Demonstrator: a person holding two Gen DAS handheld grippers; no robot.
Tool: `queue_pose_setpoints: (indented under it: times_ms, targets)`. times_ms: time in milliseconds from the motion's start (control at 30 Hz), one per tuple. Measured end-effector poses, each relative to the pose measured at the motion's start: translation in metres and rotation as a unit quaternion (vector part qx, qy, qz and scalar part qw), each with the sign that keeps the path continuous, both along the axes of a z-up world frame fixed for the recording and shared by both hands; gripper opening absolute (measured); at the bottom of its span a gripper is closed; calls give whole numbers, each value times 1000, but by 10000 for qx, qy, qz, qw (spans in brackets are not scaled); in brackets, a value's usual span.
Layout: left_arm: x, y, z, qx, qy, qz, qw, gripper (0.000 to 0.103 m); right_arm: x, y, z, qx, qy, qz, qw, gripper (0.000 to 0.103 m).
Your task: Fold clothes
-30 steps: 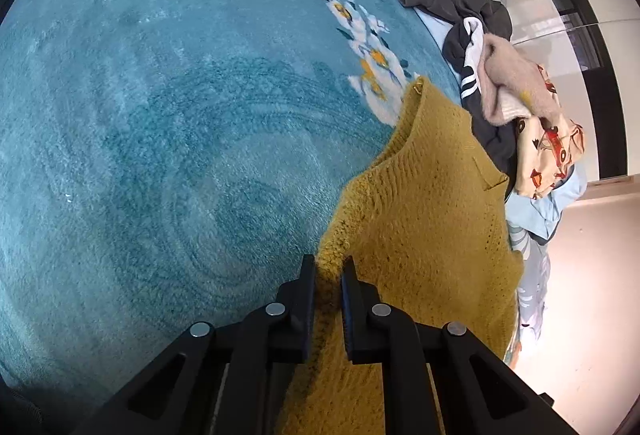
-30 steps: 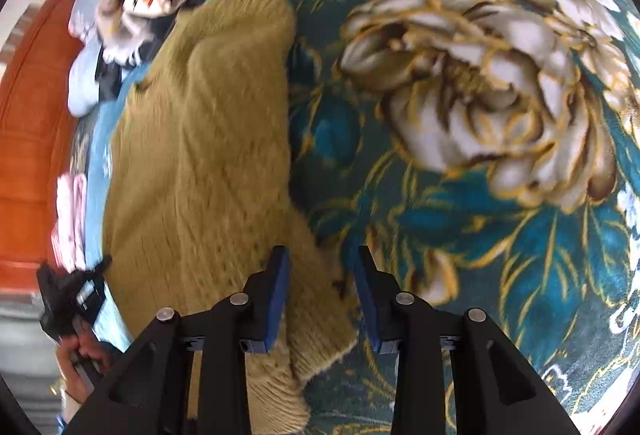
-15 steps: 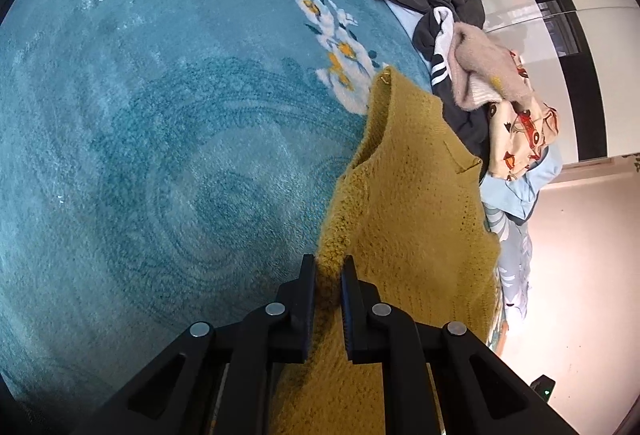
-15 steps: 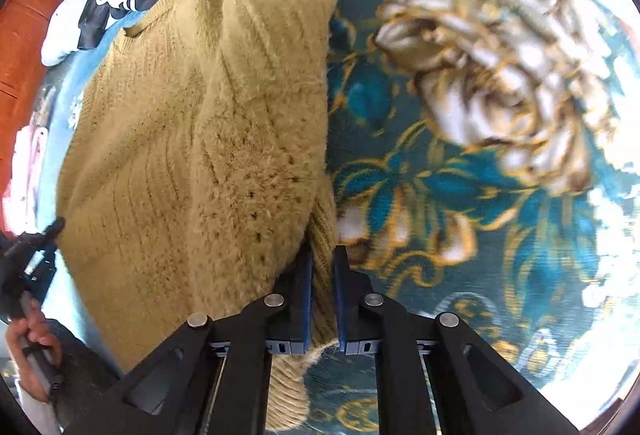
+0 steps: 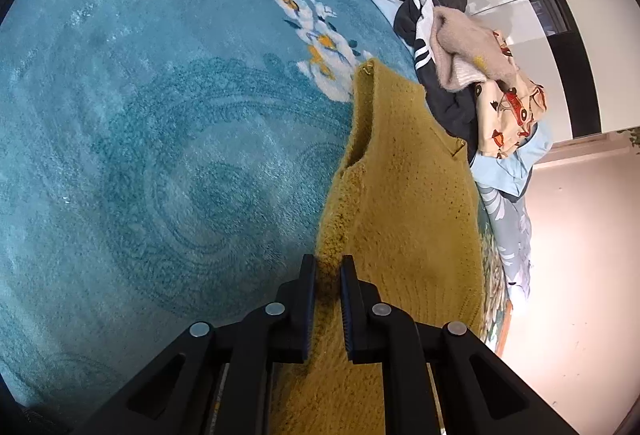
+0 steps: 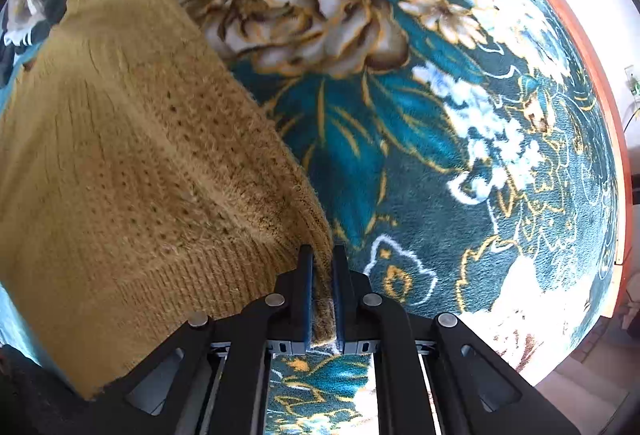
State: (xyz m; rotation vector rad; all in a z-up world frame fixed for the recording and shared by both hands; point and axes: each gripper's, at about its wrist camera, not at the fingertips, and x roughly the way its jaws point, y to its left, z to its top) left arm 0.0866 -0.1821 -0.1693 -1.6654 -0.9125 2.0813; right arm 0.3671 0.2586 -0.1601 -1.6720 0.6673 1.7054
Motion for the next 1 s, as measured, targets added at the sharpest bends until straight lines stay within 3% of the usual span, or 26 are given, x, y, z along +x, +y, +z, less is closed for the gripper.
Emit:
queue_pose_setpoints:
  times_ms: [167, 400, 533, 600, 667, 867, 1000]
  targets:
    - [-6, 7, -5, -55, -97, -16, 9999, 13, -4, 9, 11, 4, 97, 70, 9999, 8]
    - [-10, 19, -12, -292, -204, -217, 9991, 22, -8, 9, 4, -126, 95, 57, 9999, 9]
    - [-7, 21, -9, -486, -148, -288, 9983, 13, -6, 13, 9, -155, 176, -9, 9997, 9]
    - [-3, 15, -6, -691, -153, -125, 9974, 11, -5, 15, 11, -168, 217, -37, 9996, 9]
    - [2, 7, -3, -581, -204, 11, 9981, 11, -6, 15, 15, -122, 193, -6, 9997, 9]
    - [16, 7, 6, -937, -394, -131, 9947, 10, -4, 26, 31, 15, 250, -12, 9997, 9]
    - [15, 5, 1, -715, -479, -79, 9963, 10, -6, 6, 33, -48, 187, -95, 9998, 9]
